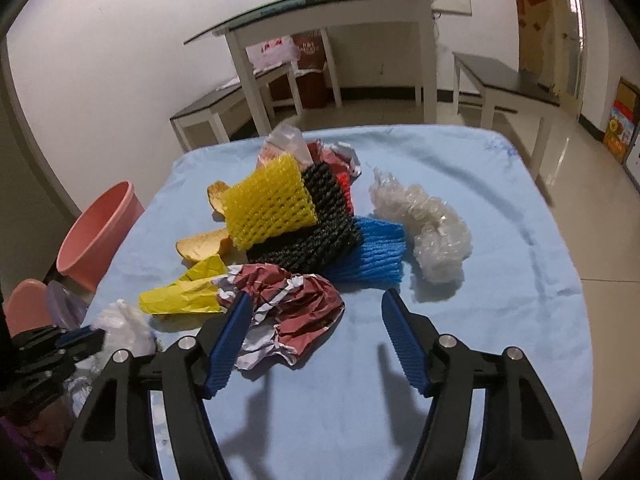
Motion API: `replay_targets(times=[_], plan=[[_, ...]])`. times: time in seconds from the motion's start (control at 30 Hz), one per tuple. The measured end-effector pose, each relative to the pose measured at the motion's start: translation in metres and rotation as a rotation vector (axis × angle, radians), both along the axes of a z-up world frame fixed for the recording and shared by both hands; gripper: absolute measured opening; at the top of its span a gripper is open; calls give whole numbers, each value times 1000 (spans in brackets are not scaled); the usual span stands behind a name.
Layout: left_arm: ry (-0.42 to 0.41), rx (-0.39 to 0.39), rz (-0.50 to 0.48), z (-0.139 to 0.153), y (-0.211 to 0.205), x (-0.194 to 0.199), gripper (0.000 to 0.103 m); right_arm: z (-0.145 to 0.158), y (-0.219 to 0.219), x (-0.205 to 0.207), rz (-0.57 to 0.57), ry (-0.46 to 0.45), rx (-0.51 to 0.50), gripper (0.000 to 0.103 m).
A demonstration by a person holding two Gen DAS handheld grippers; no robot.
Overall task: Collect trash
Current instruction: 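Grasp the white plastic bag with the left tool while the right tool grasps the red-silver wrapper, then carry both items to the pink bucket and open both tools to drop them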
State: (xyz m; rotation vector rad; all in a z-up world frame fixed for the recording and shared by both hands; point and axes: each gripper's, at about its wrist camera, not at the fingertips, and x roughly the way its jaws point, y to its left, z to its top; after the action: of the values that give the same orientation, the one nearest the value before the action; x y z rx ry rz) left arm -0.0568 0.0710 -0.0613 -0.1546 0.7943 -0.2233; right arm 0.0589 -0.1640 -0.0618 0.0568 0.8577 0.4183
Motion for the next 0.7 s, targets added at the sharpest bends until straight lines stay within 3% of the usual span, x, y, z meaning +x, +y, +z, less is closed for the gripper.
replay_targets(times=[0.27, 0.4, 0.5, 0.53, 0.7], plan=[[-13, -29, 9, 6, 8, -4, 11, -19, 3, 19, 29, 102, 30, 56], [-22, -44, 7, 9, 9, -6, 11, -24, 4, 21, 58, 139, 74, 43], [-27, -55, 10, 10, 11, -8, 11, -20, 5, 13, 68, 121, 85, 27], [-28, -56, 12, 11, 11, -8, 11, -18, 5, 11, 72, 114, 87, 15], [-47, -60, 27, 17, 16, -12, 11, 0, 7, -8, 77, 44, 70, 12]])
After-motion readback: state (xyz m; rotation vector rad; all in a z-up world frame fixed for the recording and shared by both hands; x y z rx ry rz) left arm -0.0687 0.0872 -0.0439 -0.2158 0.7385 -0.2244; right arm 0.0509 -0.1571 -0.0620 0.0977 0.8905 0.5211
